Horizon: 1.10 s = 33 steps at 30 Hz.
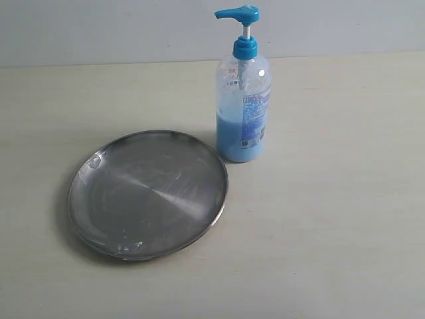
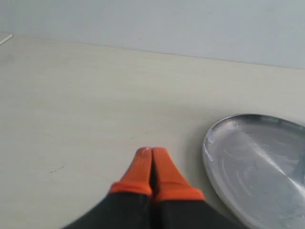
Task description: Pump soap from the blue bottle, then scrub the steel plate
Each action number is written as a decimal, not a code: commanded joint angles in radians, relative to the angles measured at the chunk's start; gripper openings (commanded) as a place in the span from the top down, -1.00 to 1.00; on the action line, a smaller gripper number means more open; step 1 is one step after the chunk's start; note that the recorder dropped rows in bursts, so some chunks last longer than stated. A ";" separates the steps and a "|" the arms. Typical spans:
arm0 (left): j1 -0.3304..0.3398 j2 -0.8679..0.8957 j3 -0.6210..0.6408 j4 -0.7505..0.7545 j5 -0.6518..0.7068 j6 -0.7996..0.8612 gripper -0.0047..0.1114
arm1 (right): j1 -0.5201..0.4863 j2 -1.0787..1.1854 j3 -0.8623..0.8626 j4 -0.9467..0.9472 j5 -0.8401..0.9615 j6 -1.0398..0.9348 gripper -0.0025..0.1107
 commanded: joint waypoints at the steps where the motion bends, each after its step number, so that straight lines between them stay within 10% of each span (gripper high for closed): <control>1: 0.003 -0.006 0.002 0.005 -0.007 0.003 0.92 | -0.002 -0.006 0.004 0.003 -0.010 0.000 0.79; 33: 0.003 -0.006 0.002 0.005 -0.007 0.003 0.92 | -0.002 0.033 -0.026 0.003 -0.006 0.000 0.79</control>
